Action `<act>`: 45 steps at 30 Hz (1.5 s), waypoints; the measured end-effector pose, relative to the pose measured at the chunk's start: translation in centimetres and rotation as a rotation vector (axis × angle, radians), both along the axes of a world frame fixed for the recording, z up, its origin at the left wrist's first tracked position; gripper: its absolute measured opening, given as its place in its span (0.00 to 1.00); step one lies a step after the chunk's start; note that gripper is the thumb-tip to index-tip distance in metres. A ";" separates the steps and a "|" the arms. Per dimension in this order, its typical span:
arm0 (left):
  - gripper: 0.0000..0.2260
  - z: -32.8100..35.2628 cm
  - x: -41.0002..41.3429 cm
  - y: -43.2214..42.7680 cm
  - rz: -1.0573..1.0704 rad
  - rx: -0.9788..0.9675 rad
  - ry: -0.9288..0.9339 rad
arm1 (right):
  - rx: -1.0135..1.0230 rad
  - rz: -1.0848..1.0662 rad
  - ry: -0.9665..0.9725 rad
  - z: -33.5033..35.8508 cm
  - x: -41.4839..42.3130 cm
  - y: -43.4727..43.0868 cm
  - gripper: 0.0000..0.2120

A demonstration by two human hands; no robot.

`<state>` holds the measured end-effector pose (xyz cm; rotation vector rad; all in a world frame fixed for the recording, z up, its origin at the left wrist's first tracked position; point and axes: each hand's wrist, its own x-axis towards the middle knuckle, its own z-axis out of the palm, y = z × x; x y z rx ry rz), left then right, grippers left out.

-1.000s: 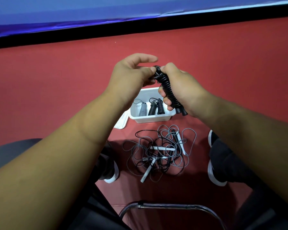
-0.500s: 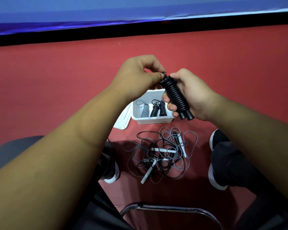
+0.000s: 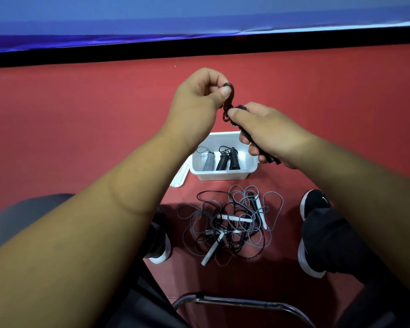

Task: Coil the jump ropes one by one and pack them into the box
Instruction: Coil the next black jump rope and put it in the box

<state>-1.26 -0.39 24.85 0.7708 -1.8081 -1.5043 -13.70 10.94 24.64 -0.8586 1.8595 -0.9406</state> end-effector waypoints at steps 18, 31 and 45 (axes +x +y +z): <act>0.09 1.7 -0.3 -1.9 -0.215 -0.725 -1.006 | -0.034 0.026 0.100 -2.1 0.4 0.8 0.14; 0.08 0.2 0.5 -2.0 0.047 -0.244 -0.430 | -0.013 -0.025 0.071 -2.8 -0.2 -0.7 0.11; 0.10 -0.6 1.2 -2.6 -0.034 -0.267 -0.695 | -0.051 -0.037 0.184 -5.3 -0.3 -1.0 0.22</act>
